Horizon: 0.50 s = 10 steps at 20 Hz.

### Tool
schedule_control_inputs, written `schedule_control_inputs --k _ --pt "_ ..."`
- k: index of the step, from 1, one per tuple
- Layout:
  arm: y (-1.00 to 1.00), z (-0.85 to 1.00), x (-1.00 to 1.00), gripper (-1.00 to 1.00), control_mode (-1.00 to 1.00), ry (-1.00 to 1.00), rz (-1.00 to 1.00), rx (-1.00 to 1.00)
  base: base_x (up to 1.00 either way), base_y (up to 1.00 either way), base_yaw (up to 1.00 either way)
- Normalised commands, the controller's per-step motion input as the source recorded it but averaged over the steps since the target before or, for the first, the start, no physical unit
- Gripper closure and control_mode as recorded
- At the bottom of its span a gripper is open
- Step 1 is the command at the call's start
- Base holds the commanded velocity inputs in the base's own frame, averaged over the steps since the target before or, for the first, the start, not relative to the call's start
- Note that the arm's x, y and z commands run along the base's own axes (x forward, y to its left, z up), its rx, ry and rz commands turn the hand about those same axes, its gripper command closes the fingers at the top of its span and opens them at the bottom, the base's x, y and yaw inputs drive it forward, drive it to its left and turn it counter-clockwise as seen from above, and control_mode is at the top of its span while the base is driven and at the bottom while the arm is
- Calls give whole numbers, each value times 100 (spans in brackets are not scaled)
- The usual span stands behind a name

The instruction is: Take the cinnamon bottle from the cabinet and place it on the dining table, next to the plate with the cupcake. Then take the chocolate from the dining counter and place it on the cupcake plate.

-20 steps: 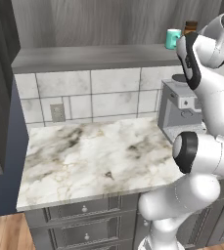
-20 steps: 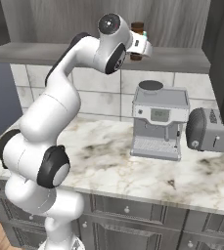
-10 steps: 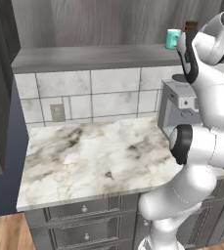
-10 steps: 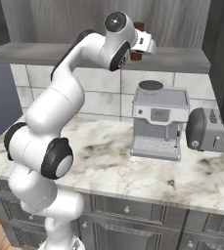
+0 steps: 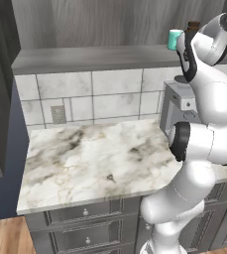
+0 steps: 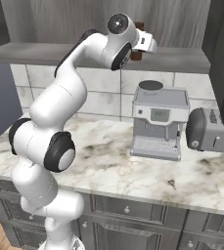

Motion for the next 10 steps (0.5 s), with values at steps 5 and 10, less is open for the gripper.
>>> schedule_control_inputs --k 5,10 --pt "-6 -9 22 -100 -100 -1 0 3 0 0 0" --pt "-3 -3 25 -100 -100 0 0 4 0 0 0"
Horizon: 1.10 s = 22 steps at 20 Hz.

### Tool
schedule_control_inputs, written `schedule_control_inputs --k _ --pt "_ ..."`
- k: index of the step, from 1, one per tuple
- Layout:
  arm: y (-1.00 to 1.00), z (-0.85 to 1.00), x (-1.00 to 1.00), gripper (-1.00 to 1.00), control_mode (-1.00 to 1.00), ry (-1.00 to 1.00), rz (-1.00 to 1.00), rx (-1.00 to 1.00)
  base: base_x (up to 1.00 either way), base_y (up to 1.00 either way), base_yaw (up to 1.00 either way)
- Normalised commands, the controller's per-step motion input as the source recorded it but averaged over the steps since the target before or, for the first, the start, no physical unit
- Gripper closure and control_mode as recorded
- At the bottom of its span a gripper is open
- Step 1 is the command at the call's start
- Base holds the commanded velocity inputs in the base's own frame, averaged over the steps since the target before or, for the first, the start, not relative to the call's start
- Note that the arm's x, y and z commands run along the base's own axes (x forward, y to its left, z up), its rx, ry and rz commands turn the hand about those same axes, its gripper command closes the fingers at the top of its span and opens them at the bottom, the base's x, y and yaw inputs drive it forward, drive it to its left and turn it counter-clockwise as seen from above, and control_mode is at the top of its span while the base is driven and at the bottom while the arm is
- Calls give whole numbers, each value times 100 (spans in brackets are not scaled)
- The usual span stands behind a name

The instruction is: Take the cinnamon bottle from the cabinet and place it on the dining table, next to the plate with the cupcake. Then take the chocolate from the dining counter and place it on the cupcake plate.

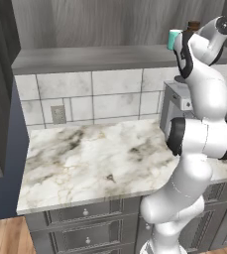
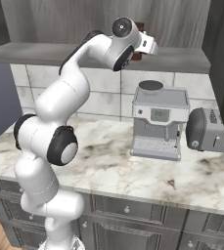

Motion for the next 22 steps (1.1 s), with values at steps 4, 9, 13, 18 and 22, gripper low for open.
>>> schedule_control_inputs --k 4,9,13,18,22 --pt "-4 0 23 -100 -100 0 0 5 0 0 0" --pt "-9 0 14 100 -100 0 0 3 0 0 0" --pt "-8 -2 -9 100 -100 0 0 0 0 0 0" --pt "-1 -2 -28 100 -100 0 1 1 0 0 0" --pt "10 0 -53 100 -100 -5 5 4 0 0 0"
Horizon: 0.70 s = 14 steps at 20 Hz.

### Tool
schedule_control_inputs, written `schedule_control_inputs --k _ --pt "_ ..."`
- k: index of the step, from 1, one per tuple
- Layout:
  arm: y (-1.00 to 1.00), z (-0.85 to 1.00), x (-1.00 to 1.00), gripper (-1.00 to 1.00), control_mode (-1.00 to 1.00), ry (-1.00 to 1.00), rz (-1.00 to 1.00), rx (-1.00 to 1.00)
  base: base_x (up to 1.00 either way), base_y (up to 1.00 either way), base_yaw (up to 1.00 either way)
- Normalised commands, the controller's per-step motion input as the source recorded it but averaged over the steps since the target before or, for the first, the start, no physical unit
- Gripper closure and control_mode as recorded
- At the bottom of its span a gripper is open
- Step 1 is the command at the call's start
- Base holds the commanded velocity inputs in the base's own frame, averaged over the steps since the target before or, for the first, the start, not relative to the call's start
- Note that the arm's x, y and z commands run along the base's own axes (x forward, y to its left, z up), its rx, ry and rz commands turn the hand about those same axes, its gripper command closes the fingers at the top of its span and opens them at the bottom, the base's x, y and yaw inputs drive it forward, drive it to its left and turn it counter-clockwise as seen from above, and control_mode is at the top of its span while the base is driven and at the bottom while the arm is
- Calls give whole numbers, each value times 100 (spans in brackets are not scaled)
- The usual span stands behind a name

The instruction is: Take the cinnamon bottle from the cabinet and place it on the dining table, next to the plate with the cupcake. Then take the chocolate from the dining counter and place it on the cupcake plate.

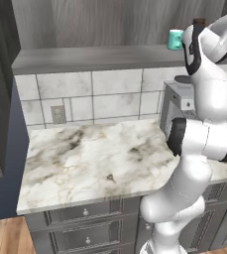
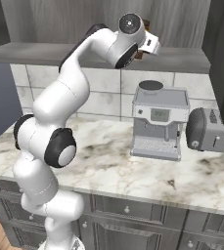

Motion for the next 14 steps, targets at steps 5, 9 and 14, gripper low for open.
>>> schedule_control_inputs --k 5,9,14 --pt "15 -4 -76 100 -100 -12 5 4 0 0 0" --pt "24 -10 -86 100 -100 -15 11 2 0 0 0" --pt "39 -17 -85 100 -100 -15 11 0 0 0 0"
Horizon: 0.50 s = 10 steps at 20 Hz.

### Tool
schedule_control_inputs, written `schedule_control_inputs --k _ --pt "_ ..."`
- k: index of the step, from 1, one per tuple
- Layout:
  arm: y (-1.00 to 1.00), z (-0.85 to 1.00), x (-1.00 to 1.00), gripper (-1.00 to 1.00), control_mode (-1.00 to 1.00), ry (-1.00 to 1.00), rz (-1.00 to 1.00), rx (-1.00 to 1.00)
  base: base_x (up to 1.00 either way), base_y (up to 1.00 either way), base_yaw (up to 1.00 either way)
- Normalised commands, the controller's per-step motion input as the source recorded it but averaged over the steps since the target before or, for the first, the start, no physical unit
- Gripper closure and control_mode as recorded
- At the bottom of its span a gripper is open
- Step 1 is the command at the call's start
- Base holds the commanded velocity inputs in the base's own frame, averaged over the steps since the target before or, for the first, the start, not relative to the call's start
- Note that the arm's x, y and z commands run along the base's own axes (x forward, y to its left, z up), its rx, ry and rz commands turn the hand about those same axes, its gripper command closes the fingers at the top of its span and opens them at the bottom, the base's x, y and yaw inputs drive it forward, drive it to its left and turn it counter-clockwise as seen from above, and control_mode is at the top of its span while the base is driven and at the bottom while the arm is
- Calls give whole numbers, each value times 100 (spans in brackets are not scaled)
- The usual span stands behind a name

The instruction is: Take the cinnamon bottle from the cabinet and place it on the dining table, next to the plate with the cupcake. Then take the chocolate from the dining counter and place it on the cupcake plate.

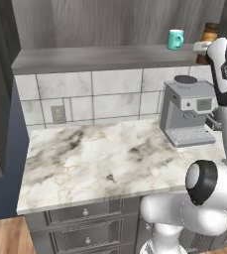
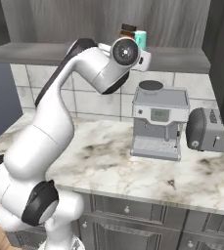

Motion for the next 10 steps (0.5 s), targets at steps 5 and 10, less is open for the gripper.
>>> schedule_control_inputs --k 5,10 --pt "42 -12 -75 100 -100 -5 12 0 0 0 0" --pt "46 -19 -70 100 -100 0 19 0 0 0 0"
